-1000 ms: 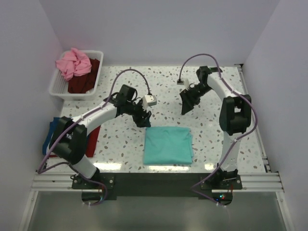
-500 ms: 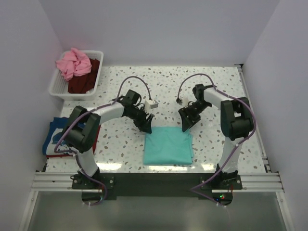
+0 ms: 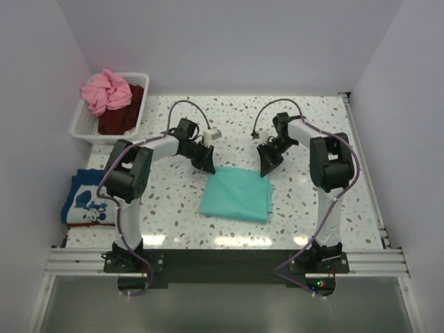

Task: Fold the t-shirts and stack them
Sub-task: Fold the tshirt

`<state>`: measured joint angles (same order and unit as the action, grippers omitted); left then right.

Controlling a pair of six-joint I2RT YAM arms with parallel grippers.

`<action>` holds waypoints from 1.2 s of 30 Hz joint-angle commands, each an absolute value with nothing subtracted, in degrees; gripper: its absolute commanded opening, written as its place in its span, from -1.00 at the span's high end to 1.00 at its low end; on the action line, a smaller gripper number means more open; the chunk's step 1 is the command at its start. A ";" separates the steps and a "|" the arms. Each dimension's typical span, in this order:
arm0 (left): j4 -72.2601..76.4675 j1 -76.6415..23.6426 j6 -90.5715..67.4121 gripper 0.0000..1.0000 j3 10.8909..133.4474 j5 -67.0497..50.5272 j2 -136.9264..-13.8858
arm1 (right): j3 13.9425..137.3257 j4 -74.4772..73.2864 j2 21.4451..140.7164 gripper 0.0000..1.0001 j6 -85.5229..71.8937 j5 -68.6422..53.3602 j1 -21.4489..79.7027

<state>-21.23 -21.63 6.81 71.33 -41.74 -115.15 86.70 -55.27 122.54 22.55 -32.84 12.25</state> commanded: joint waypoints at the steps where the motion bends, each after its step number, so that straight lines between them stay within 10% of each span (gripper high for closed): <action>1: -18.46 -20.48 7.12 1.00 77.07 -40.43 -118.29 | 93.59 -49.04 126.46 1.00 22.06 -27.69 11.87; 15: -18.98 -18.19 5.98 0.60 89.48 -40.78 -120.68 | 105.12 -50.00 123.31 0.91 21.00 -26.63 10.72; 16: -18.98 -18.19 5.89 0.49 88.60 -41.04 -120.41 | 105.20 -51.14 123.22 0.85 21.09 -26.89 10.81; 17: -18.98 -18.19 5.98 0.16 88.16 -40.87 -120.32 | 105.47 -53.68 123.22 0.35 21.27 -27.76 10.81; 20: -19.60 -18.11 6.24 -0.09 87.19 -39.47 -119.97 | 105.21 -58.95 124.36 0.12 20.57 -28.56 10.81; 36: -7.47 -35.20 30.48 -0.28 71.90 -24.89 -97.30 | 82.89 -47.37 113.03 0.16 0.97 -34.72 0.09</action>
<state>-8.71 -28.45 22.68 71.75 -31.38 -97.97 84.86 -51.46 116.29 6.59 -33.17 -0.69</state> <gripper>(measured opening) 0.640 0.417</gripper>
